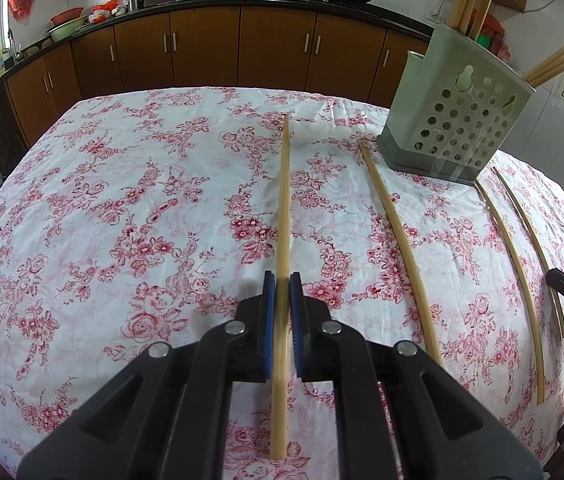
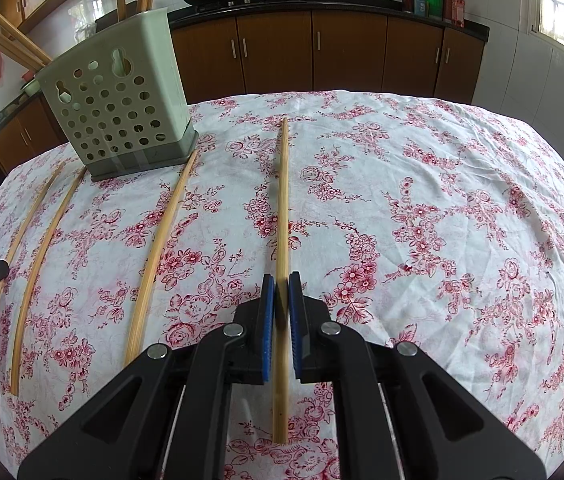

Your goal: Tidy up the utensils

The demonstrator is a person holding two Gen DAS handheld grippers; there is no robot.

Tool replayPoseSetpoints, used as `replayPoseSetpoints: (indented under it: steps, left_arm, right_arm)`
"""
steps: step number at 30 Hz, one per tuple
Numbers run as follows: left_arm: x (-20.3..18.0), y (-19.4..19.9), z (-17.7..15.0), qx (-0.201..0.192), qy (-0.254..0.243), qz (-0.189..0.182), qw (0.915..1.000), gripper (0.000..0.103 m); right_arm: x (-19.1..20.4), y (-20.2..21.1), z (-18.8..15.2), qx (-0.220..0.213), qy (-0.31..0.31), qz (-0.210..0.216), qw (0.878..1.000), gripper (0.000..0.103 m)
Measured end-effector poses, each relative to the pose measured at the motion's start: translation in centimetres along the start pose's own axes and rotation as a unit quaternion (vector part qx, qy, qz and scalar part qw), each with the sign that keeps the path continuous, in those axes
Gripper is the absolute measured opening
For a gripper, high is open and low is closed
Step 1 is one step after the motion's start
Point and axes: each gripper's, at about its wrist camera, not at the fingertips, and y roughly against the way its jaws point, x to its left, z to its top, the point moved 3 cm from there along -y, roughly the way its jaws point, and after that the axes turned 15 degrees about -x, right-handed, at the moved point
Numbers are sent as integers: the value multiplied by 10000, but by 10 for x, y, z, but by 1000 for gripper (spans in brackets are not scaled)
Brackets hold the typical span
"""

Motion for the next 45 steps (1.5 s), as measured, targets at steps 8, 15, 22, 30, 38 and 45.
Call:
replayPoseSetpoints:
  steps: [8, 15, 22, 30, 38, 45]
  left_arm:
    - [0, 0, 0, 0, 1, -1, 10000, 10]
    - [0, 0, 0, 0, 1, -1, 10000, 10]
    - [0, 0, 0, 0, 1, -1, 10000, 10]
    - [0, 0, 0, 1, 1, -1, 10000, 11]
    - [0, 0, 0, -2, 41, -32, 10000, 11]
    - [-2, 18, -13, 20, -260, 30, 9997, 11]
  right_arm:
    - [-1, 0, 0, 0, -3, 2, 10000, 9]
    - [-1, 0, 0, 1, -5, 3, 10000, 9]
    - [-1, 0, 0, 1, -7, 5, 10000, 9]
    - [-2, 0, 0, 1, -10, 6, 10000, 9]
    - [-2, 0, 0, 1, -13, 8, 10000, 9]
    - [-1, 12, -7, 7, -68, 95, 9999, 8]
